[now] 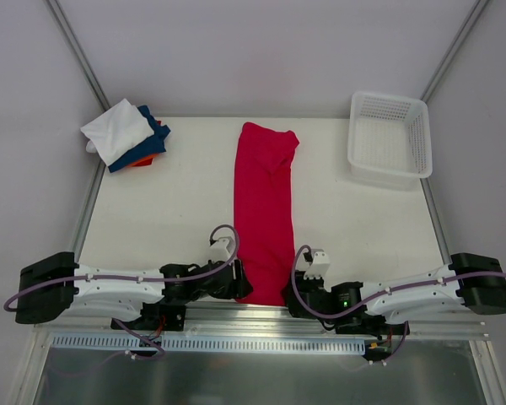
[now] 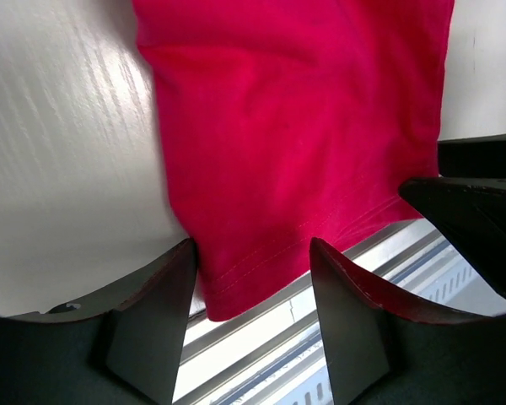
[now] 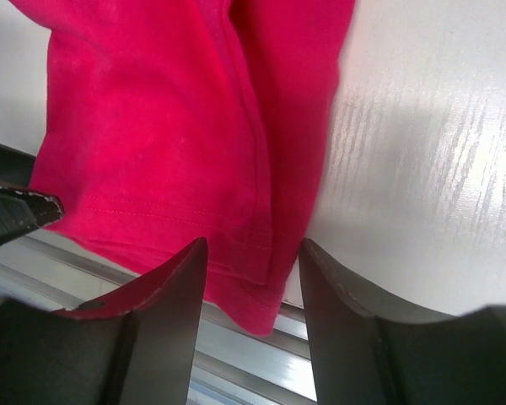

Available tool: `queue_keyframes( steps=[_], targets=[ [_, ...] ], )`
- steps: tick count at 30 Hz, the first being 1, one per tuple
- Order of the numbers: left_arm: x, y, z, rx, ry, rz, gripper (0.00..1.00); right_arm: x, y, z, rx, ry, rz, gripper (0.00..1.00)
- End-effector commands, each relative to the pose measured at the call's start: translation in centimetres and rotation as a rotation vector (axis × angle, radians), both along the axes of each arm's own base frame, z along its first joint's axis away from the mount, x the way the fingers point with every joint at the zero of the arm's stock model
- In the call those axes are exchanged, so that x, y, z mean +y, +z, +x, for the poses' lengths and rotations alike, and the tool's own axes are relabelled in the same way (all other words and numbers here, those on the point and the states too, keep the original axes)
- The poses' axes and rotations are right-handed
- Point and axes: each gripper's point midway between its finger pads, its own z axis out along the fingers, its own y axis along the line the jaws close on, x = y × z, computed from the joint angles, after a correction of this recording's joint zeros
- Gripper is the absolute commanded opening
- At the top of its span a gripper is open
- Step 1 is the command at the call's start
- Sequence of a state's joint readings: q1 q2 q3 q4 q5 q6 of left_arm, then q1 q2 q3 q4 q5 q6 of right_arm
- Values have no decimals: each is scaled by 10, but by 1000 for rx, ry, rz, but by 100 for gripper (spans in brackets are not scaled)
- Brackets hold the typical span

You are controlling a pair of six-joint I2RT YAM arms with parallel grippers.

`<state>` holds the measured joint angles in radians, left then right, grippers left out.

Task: Fold and stack the t-shirts
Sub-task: Fold the tshirt

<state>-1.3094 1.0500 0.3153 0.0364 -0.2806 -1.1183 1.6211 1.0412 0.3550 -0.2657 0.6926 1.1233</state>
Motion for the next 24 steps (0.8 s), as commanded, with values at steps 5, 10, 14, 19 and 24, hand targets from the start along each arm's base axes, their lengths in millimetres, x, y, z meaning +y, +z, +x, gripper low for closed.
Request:
queue_keyframes(
  steps=[5, 10, 14, 19, 24],
  targets=[
    [6, -14, -15, 40, -3, 63, 49, 2, -3, -4, 23, -9, 7, 49],
    [6, -16, -22, 50, -11, 62, 45, 3, -4, -5, 25, -5, 5, 43],
    [7, -18, -23, 54, -10, 68, 38, 4, -4, -7, 25, 1, 4, 28],
    [8, -18, -28, 63, -14, 70, 36, 5, -5, -8, 29, 4, 2, 23],
    [8, -18, -32, 70, -23, 72, 40, 5, -7, -10, 38, 5, -1, 32]
  ],
)
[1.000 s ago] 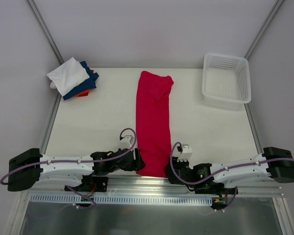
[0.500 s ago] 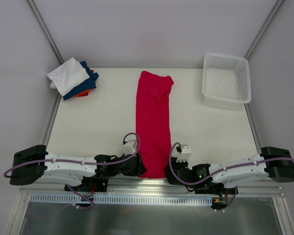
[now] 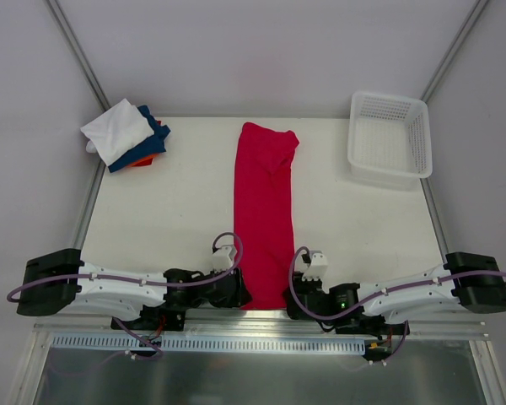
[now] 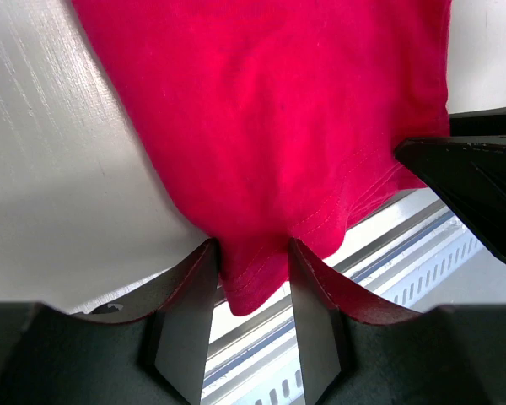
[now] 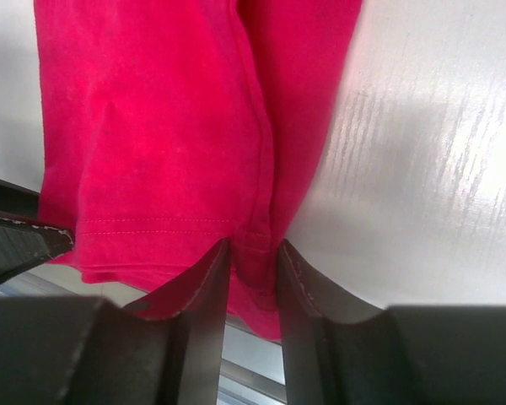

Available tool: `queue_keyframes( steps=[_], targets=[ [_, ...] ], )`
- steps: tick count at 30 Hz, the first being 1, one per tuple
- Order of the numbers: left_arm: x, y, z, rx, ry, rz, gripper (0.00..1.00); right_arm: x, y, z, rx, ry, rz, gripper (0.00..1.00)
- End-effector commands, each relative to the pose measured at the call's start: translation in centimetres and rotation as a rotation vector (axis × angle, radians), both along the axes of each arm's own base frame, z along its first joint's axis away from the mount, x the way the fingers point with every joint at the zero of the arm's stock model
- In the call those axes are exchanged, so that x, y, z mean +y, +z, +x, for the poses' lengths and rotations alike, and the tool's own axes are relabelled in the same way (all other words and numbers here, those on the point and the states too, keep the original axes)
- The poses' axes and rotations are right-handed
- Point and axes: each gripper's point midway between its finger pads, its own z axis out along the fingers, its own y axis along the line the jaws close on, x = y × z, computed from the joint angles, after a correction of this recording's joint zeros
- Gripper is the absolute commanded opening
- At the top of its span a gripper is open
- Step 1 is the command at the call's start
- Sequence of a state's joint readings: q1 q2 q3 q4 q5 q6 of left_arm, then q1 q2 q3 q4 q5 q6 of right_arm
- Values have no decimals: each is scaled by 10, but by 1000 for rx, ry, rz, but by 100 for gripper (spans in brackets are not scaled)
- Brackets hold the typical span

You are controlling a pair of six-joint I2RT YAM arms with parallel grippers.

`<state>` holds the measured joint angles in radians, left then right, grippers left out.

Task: Fold and stack the t-shirts
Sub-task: Fold the tshirt

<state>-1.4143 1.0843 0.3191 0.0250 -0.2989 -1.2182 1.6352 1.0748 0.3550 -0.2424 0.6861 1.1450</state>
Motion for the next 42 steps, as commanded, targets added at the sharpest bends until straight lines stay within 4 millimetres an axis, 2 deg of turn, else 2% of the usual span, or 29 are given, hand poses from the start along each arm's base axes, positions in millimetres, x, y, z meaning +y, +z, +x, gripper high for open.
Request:
queue_keyframes(
  steps=[1, 4, 8, 17, 33, 42],
  targets=[
    [15, -12, -7, 17, -6, 74, 40, 1, -3, -6, 26, 5, -5, 34],
    [19, -13, -9, 22, -4, 84, 41, 0, -2, -9, 27, 1, -6, 39],
    [26, -18, -14, 36, 1, 95, 41, -5, -1, -13, 23, 4, -21, 40],
    [36, -21, -24, 54, 8, 108, 41, -14, 0, -20, 23, -7, -25, 39],
    [41, -20, -33, 64, 6, 121, 40, -15, -1, -23, 22, -11, -28, 39],
    [44, -23, -27, 30, 24, 150, 41, -14, -1, -24, 19, -6, -26, 38]
  ],
)
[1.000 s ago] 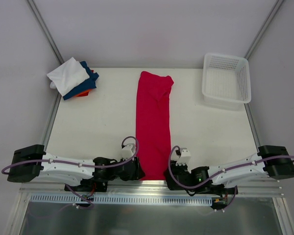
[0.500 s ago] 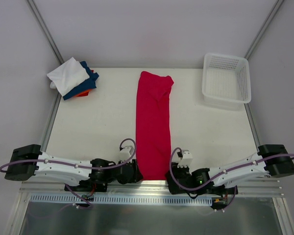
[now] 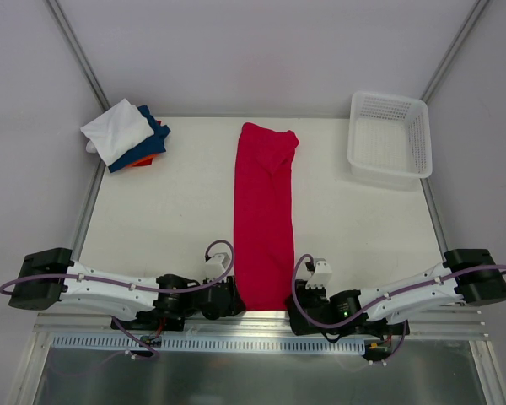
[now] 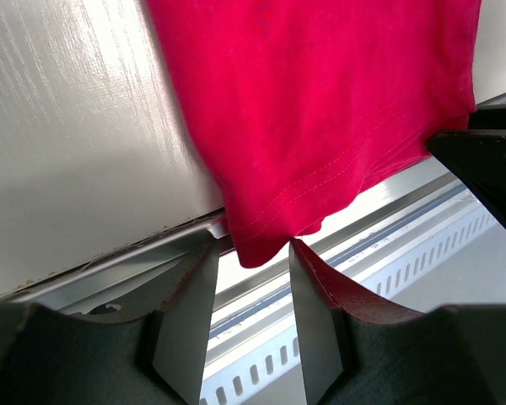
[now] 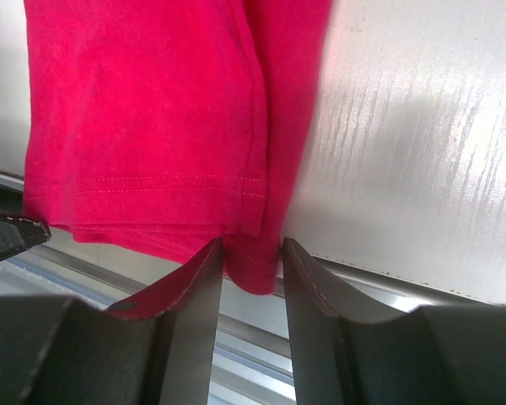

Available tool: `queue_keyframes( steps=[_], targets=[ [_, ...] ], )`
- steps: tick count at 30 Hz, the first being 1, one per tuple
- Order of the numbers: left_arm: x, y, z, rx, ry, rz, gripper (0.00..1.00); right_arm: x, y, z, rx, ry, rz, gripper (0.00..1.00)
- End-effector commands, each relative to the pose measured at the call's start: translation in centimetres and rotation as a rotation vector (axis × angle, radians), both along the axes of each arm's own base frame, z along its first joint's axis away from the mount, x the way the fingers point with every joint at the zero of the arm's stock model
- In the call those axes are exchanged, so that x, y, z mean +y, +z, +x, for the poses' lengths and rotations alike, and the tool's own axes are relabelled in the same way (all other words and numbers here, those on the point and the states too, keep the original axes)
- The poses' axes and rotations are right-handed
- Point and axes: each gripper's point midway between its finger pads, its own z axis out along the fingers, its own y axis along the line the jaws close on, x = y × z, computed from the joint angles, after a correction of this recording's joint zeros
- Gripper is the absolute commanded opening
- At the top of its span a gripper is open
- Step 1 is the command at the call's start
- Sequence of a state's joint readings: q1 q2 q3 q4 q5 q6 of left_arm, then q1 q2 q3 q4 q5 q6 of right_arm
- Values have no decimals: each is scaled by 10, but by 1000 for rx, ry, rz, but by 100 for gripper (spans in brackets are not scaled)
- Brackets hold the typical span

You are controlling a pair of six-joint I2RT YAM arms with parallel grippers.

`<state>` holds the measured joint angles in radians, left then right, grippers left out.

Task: Fold and stack the t-shirts
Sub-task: Fold the tshirt

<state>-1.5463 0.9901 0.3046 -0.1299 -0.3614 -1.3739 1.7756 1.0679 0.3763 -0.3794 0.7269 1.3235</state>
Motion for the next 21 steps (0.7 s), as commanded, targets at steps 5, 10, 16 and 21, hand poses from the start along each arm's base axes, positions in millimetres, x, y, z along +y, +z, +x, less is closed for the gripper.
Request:
queue_keyframes(
  steps=[5, 10, 16, 21],
  targets=[
    [26, -19, 4, -38, 8, 133, 41, -5, -1, 0, -7, -7, -29, 36],
    [30, -25, 5, -38, 19, 164, 30, -4, 0, 0, -9, -6, -30, 28],
    [27, -30, 8, -48, 32, 210, 15, -2, 0, 0, -13, -4, -34, 19],
    [14, -23, 9, -65, 4, 224, 2, -1, 6, 1, -27, 7, -51, 8]
  ],
)
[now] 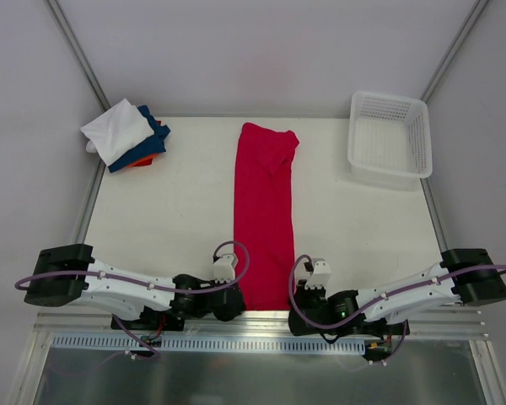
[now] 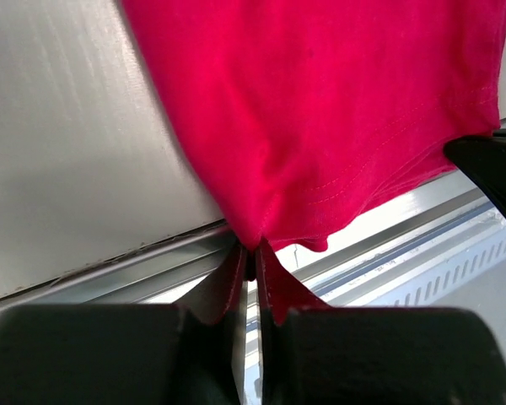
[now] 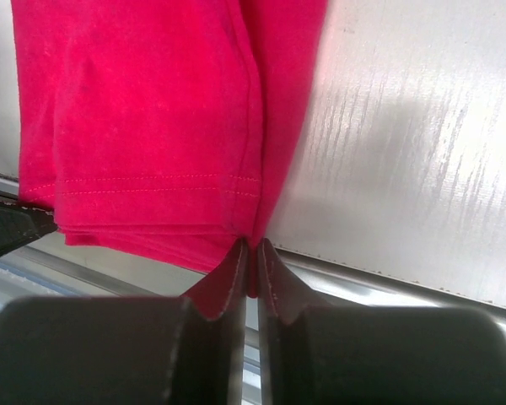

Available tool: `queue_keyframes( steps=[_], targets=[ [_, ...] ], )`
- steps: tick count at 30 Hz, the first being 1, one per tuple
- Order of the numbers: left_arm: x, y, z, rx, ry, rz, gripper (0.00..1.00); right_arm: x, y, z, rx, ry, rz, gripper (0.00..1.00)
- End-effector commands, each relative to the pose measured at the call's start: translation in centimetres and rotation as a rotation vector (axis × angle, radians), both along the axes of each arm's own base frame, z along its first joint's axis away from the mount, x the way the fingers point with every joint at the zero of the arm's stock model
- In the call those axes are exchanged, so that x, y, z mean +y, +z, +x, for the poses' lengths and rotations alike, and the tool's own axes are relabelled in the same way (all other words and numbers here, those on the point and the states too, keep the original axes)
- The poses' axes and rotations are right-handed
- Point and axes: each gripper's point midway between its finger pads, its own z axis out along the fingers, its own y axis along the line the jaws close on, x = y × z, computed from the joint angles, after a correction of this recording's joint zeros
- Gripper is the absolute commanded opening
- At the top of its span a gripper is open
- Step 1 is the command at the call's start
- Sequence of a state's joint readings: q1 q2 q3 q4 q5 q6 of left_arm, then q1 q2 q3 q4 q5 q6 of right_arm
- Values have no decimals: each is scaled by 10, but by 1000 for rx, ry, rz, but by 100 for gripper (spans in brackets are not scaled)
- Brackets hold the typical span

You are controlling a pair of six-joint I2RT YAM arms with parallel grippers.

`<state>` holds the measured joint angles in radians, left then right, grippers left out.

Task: Fold and stack the t-shirts
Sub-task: Fold the tshirt

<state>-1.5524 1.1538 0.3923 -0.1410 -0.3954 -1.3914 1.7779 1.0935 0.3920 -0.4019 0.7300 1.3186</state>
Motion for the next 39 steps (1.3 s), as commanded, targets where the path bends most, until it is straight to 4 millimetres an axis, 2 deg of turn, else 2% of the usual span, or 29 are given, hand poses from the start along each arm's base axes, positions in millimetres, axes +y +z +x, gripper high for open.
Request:
queue_keyframes(
  steps=[1, 4, 14, 19, 25, 31, 35, 39],
  targets=[
    [22, -14, 4, -48, -27, 143, 0, 2, 9, 1, -19, 3, -17, 6],
    [17, -7, 6, -68, -37, 138, 0, 3, 14, 2, -34, 8, -23, 0],
    [17, 37, 23, -174, -36, 98, 0, -1, 49, 17, -131, 14, -31, 1],
    [20, 55, 34, -232, -18, 95, 0, -4, 58, 24, -158, 14, -19, 1],
    [14, 77, 49, -299, -34, 112, 0, -2, 76, 35, -195, 23, -32, 1],
    [13, 94, 71, -348, -16, 127, 0, -7, 95, 57, -234, 10, -61, 1],
    [15, 106, 89, -379, 4, 141, 0, -19, 104, 79, -243, -29, -99, 1],
    [23, 116, 115, -415, 42, 185, 0, -22, 115, 96, -257, -24, -129, 1]
  ],
)
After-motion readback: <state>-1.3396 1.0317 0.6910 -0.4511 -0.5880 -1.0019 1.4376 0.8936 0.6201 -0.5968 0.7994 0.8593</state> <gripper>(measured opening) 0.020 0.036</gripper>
